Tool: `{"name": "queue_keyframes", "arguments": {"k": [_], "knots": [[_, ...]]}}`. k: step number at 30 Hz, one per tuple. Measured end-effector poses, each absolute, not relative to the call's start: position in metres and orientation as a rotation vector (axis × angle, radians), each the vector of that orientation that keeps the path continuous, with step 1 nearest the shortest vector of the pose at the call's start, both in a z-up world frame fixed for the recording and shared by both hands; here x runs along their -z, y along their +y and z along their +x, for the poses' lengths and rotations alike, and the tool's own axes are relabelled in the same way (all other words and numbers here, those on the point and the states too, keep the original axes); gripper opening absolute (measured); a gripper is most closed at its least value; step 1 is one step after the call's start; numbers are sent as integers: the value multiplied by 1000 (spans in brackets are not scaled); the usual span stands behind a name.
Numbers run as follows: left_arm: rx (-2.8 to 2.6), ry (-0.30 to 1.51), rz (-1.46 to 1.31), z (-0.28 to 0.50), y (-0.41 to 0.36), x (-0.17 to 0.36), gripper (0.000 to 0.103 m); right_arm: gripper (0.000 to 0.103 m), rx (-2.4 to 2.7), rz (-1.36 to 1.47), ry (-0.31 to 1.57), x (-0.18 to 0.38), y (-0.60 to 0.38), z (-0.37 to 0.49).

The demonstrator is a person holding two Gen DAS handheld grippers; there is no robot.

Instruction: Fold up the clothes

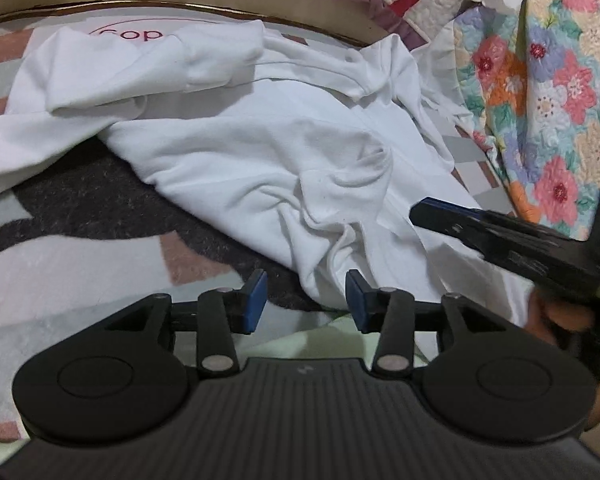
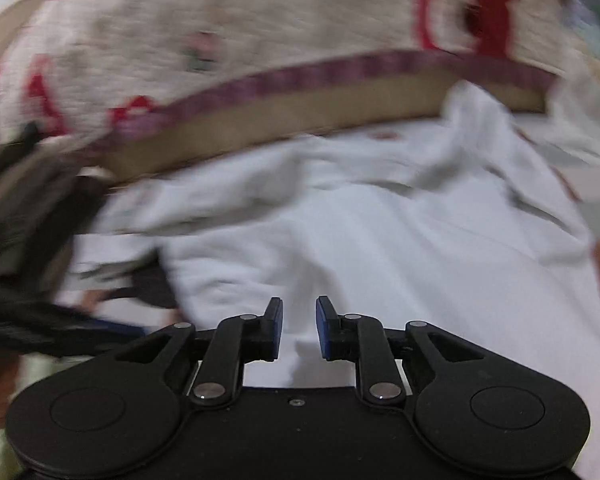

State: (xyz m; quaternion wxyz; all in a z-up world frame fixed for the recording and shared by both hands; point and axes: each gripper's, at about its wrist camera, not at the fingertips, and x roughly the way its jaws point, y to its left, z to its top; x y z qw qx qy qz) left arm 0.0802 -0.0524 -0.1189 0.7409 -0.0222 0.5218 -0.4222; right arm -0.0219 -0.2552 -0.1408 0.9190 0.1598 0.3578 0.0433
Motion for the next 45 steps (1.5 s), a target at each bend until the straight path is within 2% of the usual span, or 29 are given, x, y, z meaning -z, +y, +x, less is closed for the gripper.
{"name": "queue_keyframes", "arguments": {"k": [1,3,4,7,8,9,10,11,16,19,23,27,32,34,37,38,39,40,42,45], "knots": [[920,1142,-52,80,-52,119,42,43,-147,314,745,138,-248,-20],[907,1138,-60,80,-51,118,42,55,-167,212,763,146,-232,-19],[901,1135,-64,80,-51,118,42,58,-168,154,771,150,-224,-18],[883,1129,-75,80,-49,118,42,57,-131,-48,806,174,-205,-17],[879,1131,-87,82,-49,118,42,57,-122,-58,806,178,-206,-16],[875,1134,-106,83,-49,118,42,50,-118,-43,800,180,-210,-16],[872,1137,-125,85,-48,118,42,25,-115,-28,794,181,-214,-16],[866,1142,-146,87,-47,118,42,12,-128,56,789,178,-224,-16],[847,1168,-247,98,-46,122,42,11,-275,583,731,173,-277,-22],[816,1155,-245,103,-45,120,42,12,-349,788,700,179,-295,-30],[769,1116,-231,105,-35,114,45,12,-365,663,666,171,-283,-39],[779,1201,-393,114,-30,121,47,12,-411,593,665,169,-270,-38],[836,1235,-381,107,-43,125,57,12,-571,506,663,165,-253,-39],[840,1272,-337,103,-47,130,66,12,-603,508,684,168,-251,-39],[805,1308,-308,98,-52,138,67,12,-633,535,704,172,-254,-37],[804,1299,-309,96,-53,138,66,12,-649,545,706,172,-254,-38],[803,1290,-309,94,-54,138,57,12,-668,554,704,173,-255,-38],[810,1260,-264,90,-57,133,35,12,-683,554,706,173,-253,-38],[826,1191,-163,82,-64,121,19,12,-690,537,711,173,-247,-40],[796,1056,-113,58,-48,90,14,12,-696,496,710,172,-239,-43]]}}
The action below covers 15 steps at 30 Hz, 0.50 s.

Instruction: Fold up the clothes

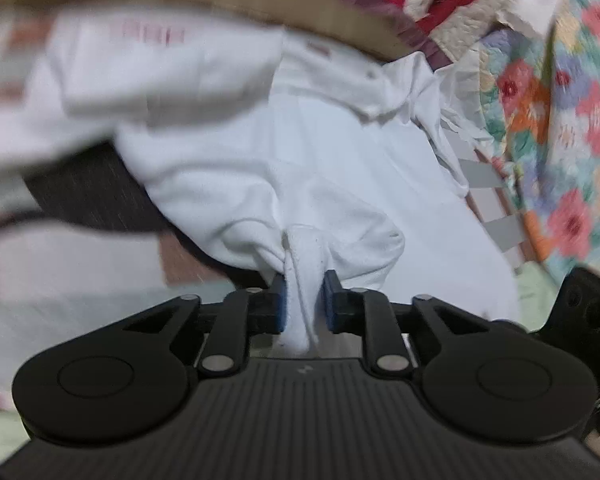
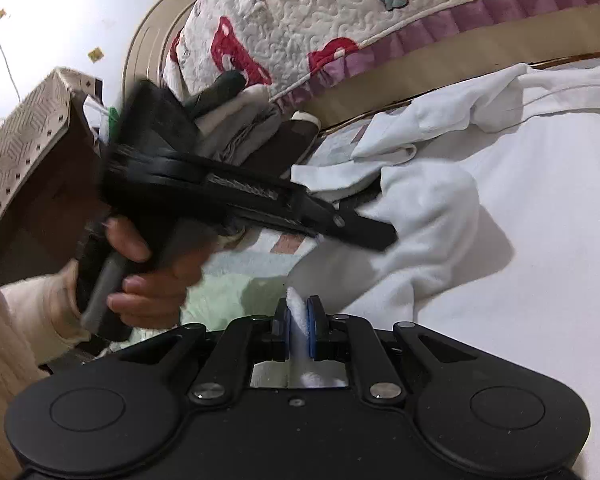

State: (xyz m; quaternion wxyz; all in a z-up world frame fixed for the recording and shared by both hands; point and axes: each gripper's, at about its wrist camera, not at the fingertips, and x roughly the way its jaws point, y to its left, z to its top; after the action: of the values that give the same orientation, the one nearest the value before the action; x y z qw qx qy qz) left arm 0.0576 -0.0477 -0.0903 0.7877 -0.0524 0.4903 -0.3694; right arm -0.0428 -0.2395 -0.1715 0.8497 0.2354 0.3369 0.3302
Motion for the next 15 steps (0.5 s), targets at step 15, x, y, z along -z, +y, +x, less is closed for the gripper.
{"name": "queue_keyframes", "arguments": {"k": [15], "knots": [[618,888,-249,12,76,71,8,39,-363,556,722,120,-300,-95]]}}
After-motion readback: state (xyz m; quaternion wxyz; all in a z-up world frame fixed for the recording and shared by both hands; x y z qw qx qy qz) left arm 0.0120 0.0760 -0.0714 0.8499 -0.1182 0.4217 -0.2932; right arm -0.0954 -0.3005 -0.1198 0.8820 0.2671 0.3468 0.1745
